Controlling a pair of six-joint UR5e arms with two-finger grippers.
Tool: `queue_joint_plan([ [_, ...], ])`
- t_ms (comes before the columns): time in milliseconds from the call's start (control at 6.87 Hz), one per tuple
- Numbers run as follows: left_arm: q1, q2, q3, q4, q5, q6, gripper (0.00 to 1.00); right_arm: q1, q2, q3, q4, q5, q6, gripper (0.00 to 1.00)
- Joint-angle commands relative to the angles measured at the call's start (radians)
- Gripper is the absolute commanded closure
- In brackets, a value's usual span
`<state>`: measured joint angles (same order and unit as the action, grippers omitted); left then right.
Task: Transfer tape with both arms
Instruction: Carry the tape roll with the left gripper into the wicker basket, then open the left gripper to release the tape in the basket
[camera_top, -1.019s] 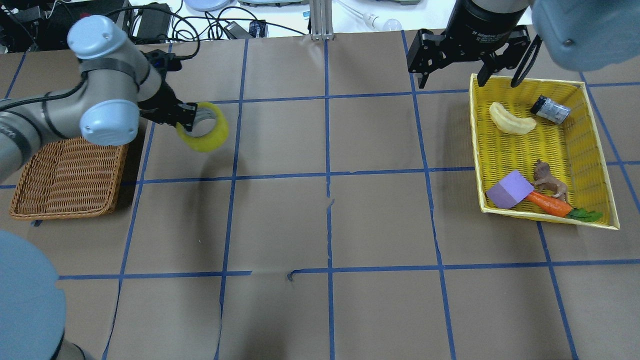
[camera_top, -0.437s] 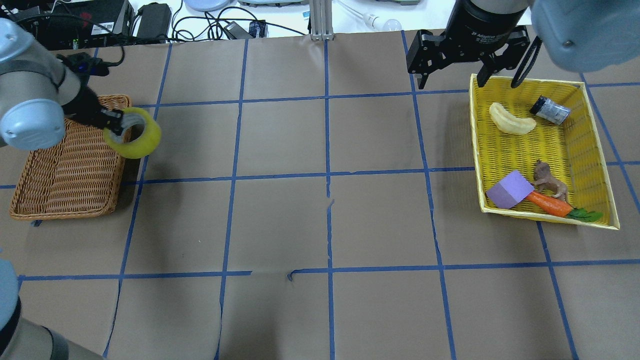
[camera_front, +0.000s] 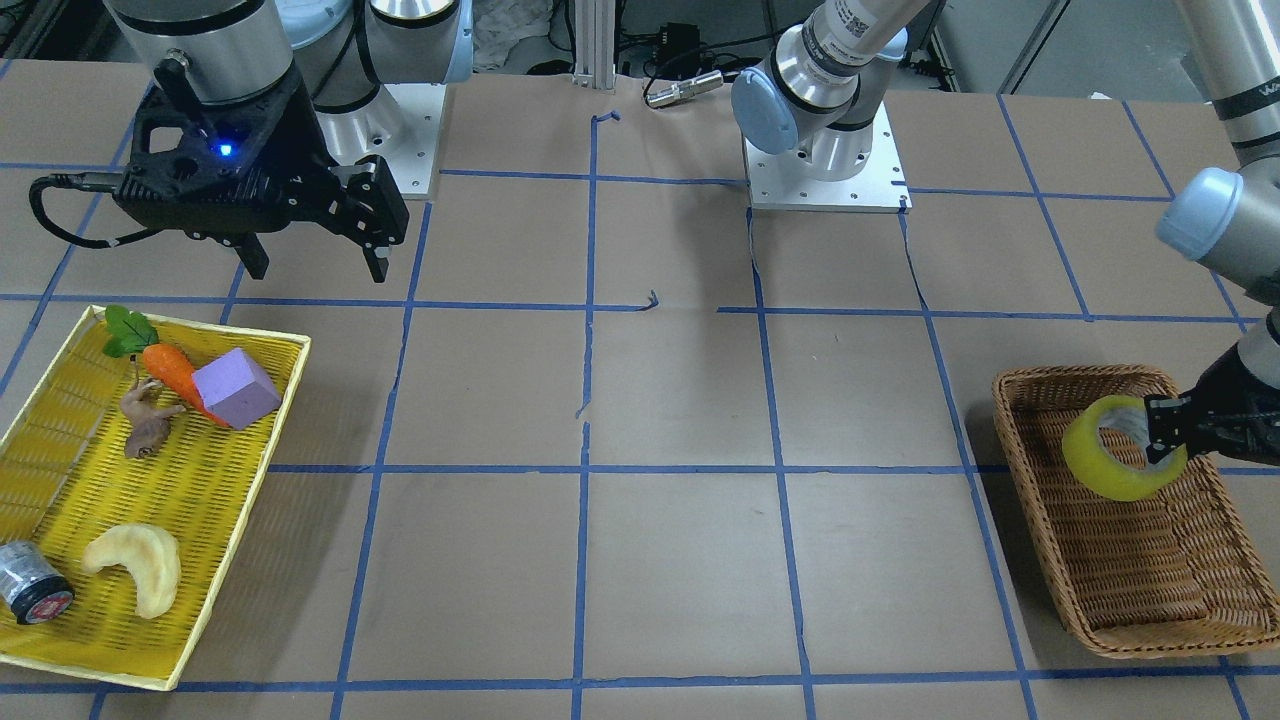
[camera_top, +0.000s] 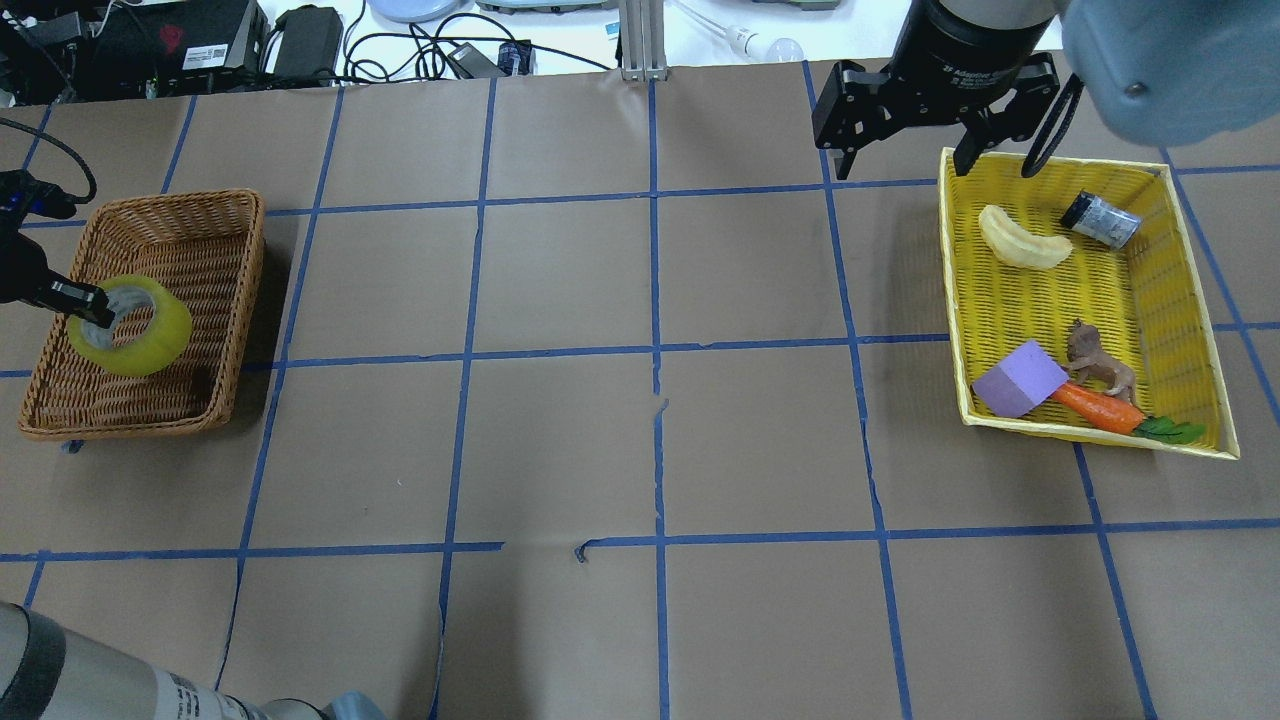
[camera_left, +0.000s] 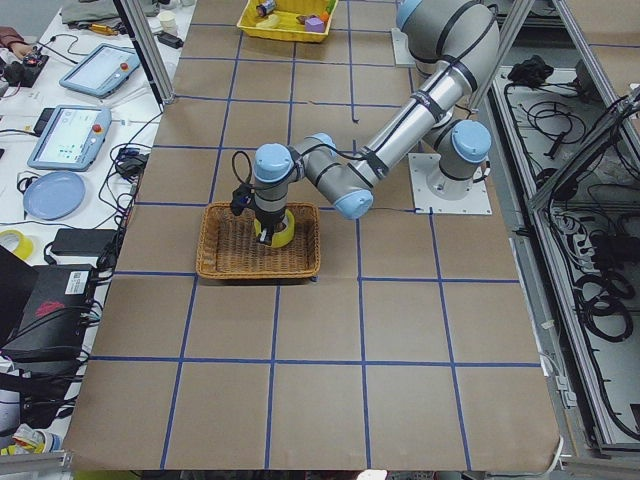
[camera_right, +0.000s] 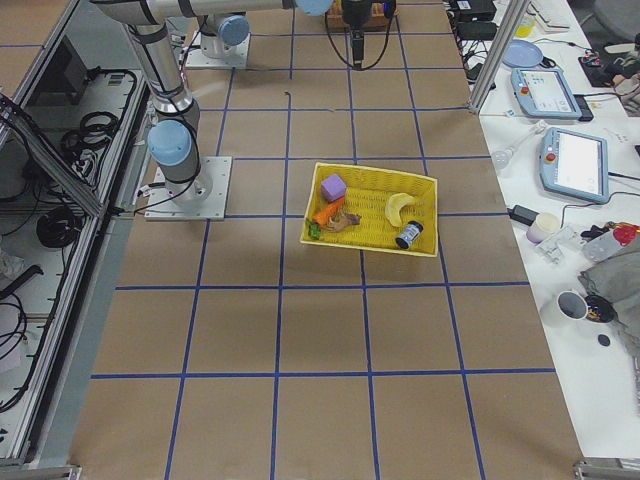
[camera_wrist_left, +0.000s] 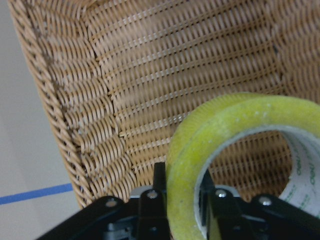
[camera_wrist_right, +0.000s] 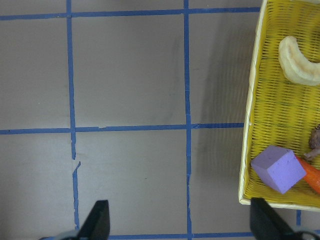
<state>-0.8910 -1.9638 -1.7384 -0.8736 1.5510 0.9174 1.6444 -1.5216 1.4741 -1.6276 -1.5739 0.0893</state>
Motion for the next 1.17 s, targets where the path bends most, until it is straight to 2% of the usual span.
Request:
queue_joint_plan([
  [0, 0.006, -0.064, -0.004, 0.074, -0.014, 0.000, 1.00, 0.000, 0.000, 0.000, 0.000, 0.000, 0.000, 0.00],
  [146, 0.006, -0.076, 0.002, 0.088, -0.055, -0.002, 0.60, 0.000, 0.000, 0.000, 0.000, 0.000, 0.001, 0.00],
  [291, -0.002, -0.055, 0.013, 0.090, -0.051, -0.023, 0.01, 0.000, 0.000, 0.000, 0.000, 0.000, 0.000, 0.00],
  [583, -0.095, 0.014, 0.013, 0.068, -0.046, -0.235, 0.00, 0.000, 0.000, 0.000, 0.002, 0.000, 0.001, 0.00],
  [1019, -0.325, 0.161, 0.014, -0.149, -0.049, -0.604, 0.00, 0.000, 0.000, 0.000, 0.003, 0.000, 0.001, 0.00],
])
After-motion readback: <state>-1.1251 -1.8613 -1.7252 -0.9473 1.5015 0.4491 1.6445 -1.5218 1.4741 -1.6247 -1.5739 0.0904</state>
